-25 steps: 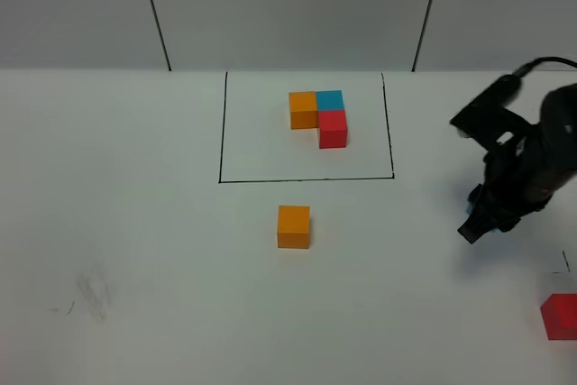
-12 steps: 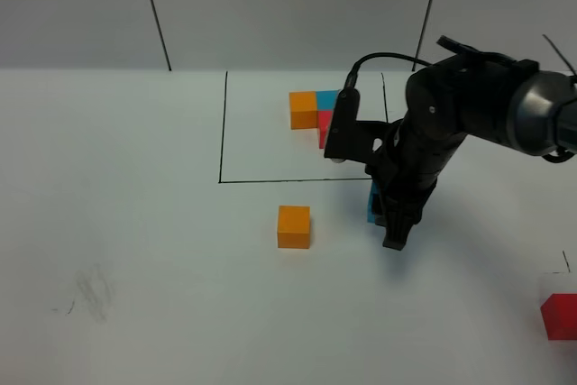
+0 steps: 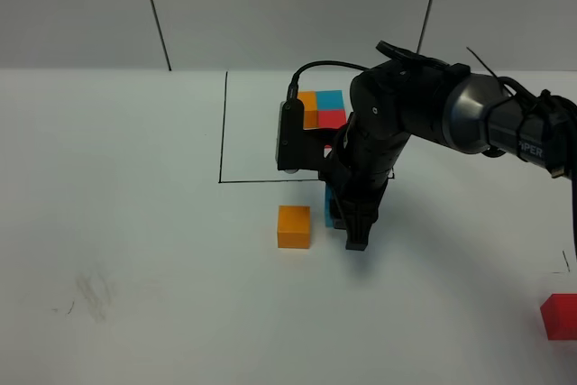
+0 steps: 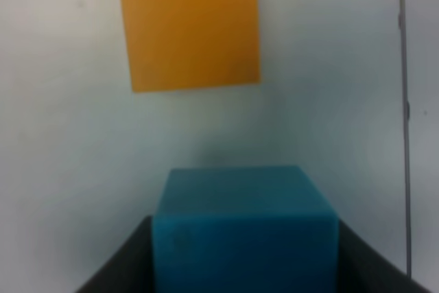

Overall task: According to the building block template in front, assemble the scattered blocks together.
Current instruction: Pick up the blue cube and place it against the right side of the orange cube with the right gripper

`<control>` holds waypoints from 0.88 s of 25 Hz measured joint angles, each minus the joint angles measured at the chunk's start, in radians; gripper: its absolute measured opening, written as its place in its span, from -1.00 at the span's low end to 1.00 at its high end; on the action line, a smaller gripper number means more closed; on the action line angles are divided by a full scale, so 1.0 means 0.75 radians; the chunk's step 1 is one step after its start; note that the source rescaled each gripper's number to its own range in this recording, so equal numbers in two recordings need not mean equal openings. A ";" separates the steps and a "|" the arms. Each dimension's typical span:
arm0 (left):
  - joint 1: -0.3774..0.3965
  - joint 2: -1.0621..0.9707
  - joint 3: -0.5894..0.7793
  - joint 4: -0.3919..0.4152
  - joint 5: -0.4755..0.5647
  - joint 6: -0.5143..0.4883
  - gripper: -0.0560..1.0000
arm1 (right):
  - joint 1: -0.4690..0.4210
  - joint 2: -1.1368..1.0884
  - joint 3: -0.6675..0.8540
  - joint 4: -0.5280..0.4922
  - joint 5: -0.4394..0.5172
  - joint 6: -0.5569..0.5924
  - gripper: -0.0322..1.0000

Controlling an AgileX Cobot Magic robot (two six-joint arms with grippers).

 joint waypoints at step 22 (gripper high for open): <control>0.000 0.000 0.000 0.000 0.000 0.000 0.36 | 0.019 0.080 -0.013 0.059 -0.067 -0.101 -0.46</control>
